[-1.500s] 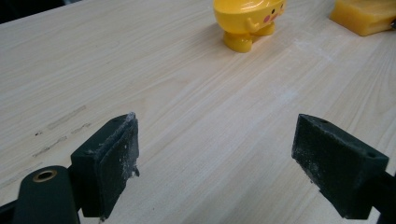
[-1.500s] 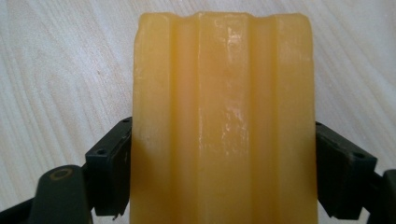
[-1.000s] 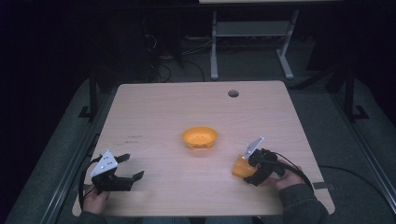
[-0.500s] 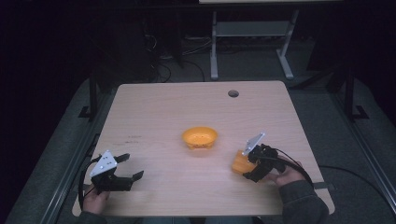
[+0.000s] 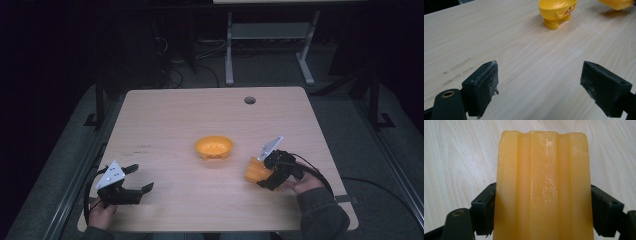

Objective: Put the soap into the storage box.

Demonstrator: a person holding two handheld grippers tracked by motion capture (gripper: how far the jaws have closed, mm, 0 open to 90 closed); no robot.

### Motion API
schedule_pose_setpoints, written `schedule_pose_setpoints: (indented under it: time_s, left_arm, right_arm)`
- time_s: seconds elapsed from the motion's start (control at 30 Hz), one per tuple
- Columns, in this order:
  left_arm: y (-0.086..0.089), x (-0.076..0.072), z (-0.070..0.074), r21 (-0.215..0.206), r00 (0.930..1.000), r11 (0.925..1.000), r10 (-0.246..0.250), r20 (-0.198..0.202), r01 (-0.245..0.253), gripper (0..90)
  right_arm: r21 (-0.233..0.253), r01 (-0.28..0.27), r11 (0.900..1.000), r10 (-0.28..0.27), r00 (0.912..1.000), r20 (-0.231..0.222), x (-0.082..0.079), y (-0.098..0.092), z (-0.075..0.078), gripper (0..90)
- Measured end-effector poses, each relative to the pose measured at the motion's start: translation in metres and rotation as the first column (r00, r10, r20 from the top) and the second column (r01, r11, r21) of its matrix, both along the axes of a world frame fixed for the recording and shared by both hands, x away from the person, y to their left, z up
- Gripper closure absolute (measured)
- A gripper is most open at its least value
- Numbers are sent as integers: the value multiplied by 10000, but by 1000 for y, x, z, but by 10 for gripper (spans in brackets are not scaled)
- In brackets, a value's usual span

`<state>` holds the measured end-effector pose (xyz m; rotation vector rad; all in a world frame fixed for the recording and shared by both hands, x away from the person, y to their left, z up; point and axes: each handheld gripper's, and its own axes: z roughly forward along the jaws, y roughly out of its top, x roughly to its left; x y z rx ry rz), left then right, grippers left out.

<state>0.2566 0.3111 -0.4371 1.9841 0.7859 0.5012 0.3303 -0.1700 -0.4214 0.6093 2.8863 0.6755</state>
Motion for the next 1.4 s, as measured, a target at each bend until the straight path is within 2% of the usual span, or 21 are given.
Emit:
schedule_pose_setpoints:
  time_s: [0.37,0.43,0.47,1.0,1.23,1.4]
  left_arm:
    - [0,0,0,1,10000,10000,-11,-4,11,143]
    - [0,0,0,-2,10000,10000,-2,-7,2,143]
    - [0,0,0,5,10000,10000,-10,1,10,143]
    - [1,0,0,-51,10000,10000,19,19,-19,143]
    - [1,0,1,-50,10000,10000,26,27,-26,143]
    - [1,0,1,-72,10000,10000,33,27,-32,143]
  right_arm:
    - [276,-89,9996,88,9999,64,11,2,10,205]
    - [345,-130,9993,131,9999,-34,13,2,12,205]
    - [297,-109,9995,107,9999,71,14,3,13,205]
    - [282,-518,9983,514,9986,154,28,17,24,205]
    - [520,-593,9969,583,9981,197,33,20,29,205]
    - [395,-713,9967,703,9971,275,35,24,32,205]
